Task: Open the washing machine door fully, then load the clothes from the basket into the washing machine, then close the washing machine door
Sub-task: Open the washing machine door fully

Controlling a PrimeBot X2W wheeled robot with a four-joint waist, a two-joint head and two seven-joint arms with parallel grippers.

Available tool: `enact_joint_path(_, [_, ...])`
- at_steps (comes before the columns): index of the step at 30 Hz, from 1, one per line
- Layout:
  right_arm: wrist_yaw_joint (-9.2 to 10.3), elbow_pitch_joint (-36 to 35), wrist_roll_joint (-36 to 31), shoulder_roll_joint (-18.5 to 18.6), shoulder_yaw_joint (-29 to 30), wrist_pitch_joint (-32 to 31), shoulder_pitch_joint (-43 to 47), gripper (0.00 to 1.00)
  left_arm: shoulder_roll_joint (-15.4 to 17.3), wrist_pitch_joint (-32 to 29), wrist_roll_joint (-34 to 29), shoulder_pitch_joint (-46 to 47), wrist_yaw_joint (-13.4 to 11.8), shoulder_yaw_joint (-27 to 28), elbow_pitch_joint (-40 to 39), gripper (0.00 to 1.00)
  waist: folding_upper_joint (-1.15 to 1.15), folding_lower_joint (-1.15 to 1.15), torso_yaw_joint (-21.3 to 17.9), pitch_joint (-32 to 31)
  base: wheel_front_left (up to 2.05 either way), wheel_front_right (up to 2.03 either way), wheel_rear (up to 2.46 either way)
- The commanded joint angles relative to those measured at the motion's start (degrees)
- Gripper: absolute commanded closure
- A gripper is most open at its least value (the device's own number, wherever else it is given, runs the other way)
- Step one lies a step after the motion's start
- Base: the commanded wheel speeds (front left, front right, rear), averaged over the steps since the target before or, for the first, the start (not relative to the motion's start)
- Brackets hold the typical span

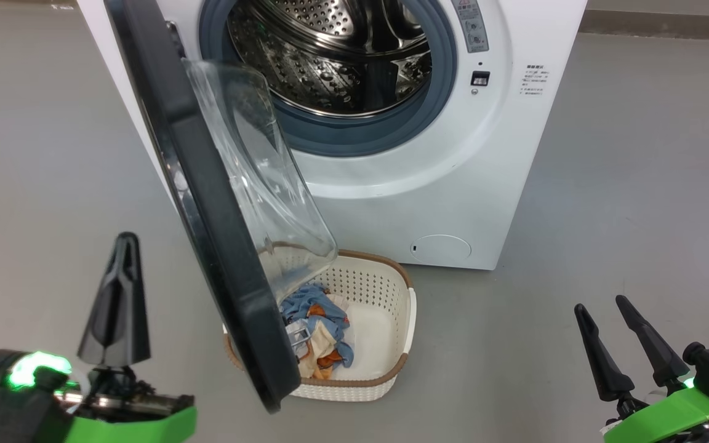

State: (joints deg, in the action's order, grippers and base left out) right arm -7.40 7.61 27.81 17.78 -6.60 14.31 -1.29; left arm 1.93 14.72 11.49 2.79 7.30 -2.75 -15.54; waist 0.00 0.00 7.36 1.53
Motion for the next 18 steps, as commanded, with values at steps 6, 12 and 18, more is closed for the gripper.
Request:
enact_joint_path(6, [-0.09, -1.3, 0.0, 0.6, -1.1, 0.7, -1.1, 0.00, 0.9, 0.3, -1.6, 2.1, 0.1, -3.4, -3.9, 1.00, 0.00, 0.00, -0.3, -0.3, 0.00, 0.00, 0.00])
enact_joint_path(12, [-0.09, -1.5, 0.1, 0.4, -1.1, 0.7, -1.2, 0.00, 0.9, 0.3, -0.1, 1.1, 0.2, -9.4, -3.0, 1.00, 0.00, 0.00, -0.6, 0.0, 0.00, 0.00, 0.00])
enact_joint_path(18, [-0.09, -1.4, 0.1, 0.2, -1.1, 0.7, -1.3, 0.00, 0.9, 0.3, 2.2, -0.1, 0.2, -14.8, 1.3, 1.00, 0.00, 0.00, -1.0, 0.0, 0.00, 0.00, 0.00])
